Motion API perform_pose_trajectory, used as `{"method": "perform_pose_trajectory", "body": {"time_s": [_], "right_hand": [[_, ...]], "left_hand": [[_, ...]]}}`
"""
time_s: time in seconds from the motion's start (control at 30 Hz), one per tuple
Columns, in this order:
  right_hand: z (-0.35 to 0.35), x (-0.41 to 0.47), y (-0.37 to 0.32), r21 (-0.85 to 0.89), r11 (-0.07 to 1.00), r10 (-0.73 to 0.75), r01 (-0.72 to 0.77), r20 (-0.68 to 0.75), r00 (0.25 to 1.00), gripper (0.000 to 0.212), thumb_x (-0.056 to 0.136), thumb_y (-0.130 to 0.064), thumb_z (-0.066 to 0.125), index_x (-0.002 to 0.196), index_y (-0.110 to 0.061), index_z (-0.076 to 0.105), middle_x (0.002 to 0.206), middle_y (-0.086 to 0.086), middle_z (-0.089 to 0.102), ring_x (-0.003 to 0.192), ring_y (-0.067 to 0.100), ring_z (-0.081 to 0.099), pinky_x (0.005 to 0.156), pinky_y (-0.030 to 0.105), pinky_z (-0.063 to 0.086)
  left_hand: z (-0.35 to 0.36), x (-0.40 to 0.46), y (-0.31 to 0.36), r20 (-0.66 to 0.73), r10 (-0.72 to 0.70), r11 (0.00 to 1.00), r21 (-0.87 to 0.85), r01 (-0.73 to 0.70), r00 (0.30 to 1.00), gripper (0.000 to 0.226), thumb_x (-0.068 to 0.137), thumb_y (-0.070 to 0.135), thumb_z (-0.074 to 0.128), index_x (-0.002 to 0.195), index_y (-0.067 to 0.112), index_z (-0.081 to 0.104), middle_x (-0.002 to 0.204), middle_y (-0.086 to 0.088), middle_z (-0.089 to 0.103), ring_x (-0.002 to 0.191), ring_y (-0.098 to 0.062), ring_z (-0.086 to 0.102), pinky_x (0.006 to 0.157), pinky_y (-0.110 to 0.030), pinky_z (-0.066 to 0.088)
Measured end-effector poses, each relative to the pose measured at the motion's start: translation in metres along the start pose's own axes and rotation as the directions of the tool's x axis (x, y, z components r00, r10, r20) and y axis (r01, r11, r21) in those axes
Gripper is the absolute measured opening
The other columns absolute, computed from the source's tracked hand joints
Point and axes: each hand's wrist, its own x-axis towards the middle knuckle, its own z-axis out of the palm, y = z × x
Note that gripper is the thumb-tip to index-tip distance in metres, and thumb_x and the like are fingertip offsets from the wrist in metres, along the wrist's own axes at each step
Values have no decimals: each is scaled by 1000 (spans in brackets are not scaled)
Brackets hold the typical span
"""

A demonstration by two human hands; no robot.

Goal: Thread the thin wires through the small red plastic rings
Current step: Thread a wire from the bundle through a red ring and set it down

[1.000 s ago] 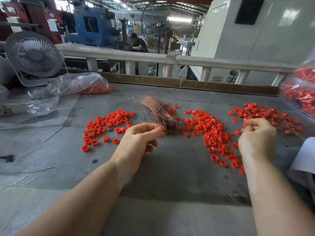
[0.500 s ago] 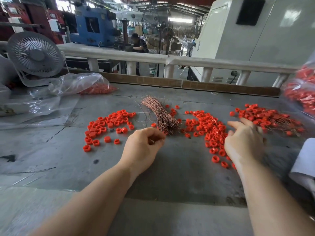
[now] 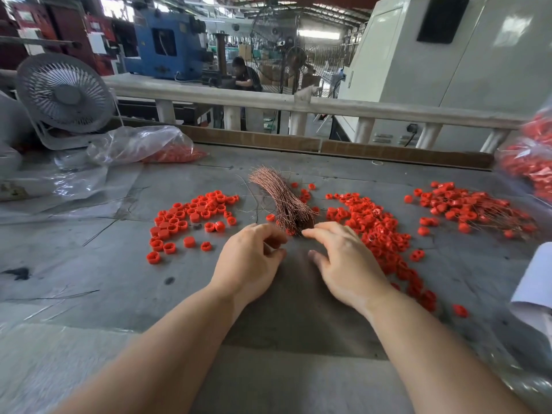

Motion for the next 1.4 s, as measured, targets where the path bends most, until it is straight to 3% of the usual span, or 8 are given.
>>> {"method": "perform_pose_trajectory", "body": {"time_s": [0.13, 0.37, 0.53, 0.67, 0.77, 0.83, 1.0, 1.4], "right_hand": [[6, 1, 1, -46, 999, 30, -28, 38, 999, 38, 97, -17, 43, 135, -19, 48, 140, -2, 45, 127, 19, 37, 106, 27, 25], [5, 1, 2, 48, 998, 46, -42, -100, 994, 29, 93, -5, 49, 119, -7, 63, 123, 4, 61, 113, 22, 49, 95, 19, 27], [-2, 2, -1, 109, 993, 62, -39, -218, 974, 17, 86, 0, 58, 96, -4, 72, 100, 8, 70, 96, 29, 59, 86, 21, 31], [-7, 1, -4, 179, 984, 73, -19, -296, 953, 9, 80, 0, 66, 82, -4, 73, 86, 7, 72, 85, 28, 63, 83, 4, 26], [-11, 0, -8, 224, 974, 49, 34, -356, 933, 6, 75, 1, 70, 75, -5, 73, 77, 5, 71, 74, 25, 62, 78, 15, 37], [-12, -1, -10, 245, 966, 24, 82, -400, 916, 5, 72, -2, 73, 71, -7, 73, 73, 3, 70, 69, 20, 60, 77, 23, 43], [-15, -3, -14, 299, 948, 32, 107, -422, 906, 7, 69, -14, 74, 65, -10, 71, 64, -2, 66, 65, 10, 53, 69, 22, 42], [-14, -1, -11, 463, 886, 184, -10, -332, 925, 29, 72, -2, 74, 72, -25, 56, 58, -12, 56, 58, 6, 51, 59, 20, 45]], "left_hand": [[2, 1, -1, 13, 3, 999, 36, -4, 1000, 15, 83, 16, 65, 97, 22, 67, 83, 15, 52, 68, 4, 45, 63, -5, 33], [0, 2, -3, -41, 4, 997, 78, -1, 999, 17, 83, 15, 65, 99, 19, 68, 88, 8, 51, 85, -11, 50, 68, -12, 29], [-2, 6, -16, -95, -58, 935, 345, 88, 994, 31, 90, 30, 54, 121, 25, 59, 131, -4, 44, 123, -24, 32, 97, -21, 17], [-3, 9, -23, -30, -174, 850, 500, 166, 984, 51, 97, 40, 36, 144, 20, 31, 154, -14, 18, 144, -24, 6, 114, -31, -1], [-3, 9, -24, -19, -198, 867, 462, 184, 980, 50, 99, 36, 33, 144, 15, 29, 155, -12, 17, 143, -26, 9, 114, -30, 4], [-3, 9, -25, -57, -145, 902, 403, 156, 988, 40, 98, 24, 38, 136, 11, 42, 147, -10, 34, 135, -27, 24, 106, -25, 15], [-5, 8, -28, -119, -41, 914, 397, 86, 992, 27, 87, 0, 50, 107, 11, 64, 112, -6, 54, 106, -24, 43, 79, -23, 26], [-6, 6, -20, -135, 4, 951, 306, 38, 991, 27, 86, 0, 55, 107, 12, 66, 106, -7, 59, 104, -27, 53, 85, -29, 36]]}}
